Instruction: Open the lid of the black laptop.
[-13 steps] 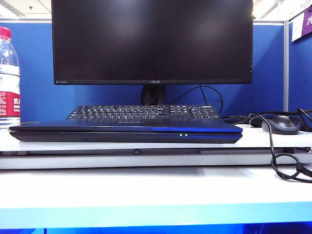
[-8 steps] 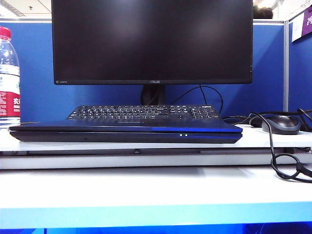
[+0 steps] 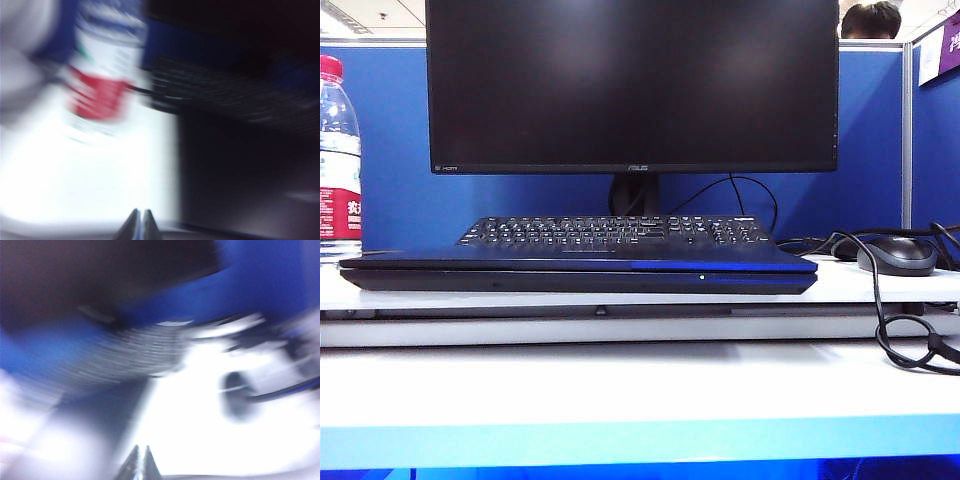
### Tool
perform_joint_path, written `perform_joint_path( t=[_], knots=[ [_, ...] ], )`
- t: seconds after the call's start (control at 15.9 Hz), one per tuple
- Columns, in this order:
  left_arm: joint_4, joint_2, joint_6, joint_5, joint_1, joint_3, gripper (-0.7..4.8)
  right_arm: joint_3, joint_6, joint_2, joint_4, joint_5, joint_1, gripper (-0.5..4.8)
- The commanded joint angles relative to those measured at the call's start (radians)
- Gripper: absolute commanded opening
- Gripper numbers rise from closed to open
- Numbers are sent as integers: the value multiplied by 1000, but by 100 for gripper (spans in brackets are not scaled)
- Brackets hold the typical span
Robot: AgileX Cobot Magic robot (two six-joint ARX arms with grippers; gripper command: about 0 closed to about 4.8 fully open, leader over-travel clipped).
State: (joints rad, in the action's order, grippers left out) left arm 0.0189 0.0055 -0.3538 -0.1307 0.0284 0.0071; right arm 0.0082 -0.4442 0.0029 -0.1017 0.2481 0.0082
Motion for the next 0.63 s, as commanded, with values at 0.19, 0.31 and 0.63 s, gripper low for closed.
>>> perform_joint_path(
  t=[0.19,0.31,0.63],
  knots=[
    [-212,-2,-621,-523,0,2,22,-3,-661,-1,-397,129,2,-1],
    [-585,-2,-833,-563,0,11,22,24,-660,-1,-690,80,2,1],
    [-470,60,-753,-584,-1,469,26,451,-400,79,-349,220,1,14]
  ],
)
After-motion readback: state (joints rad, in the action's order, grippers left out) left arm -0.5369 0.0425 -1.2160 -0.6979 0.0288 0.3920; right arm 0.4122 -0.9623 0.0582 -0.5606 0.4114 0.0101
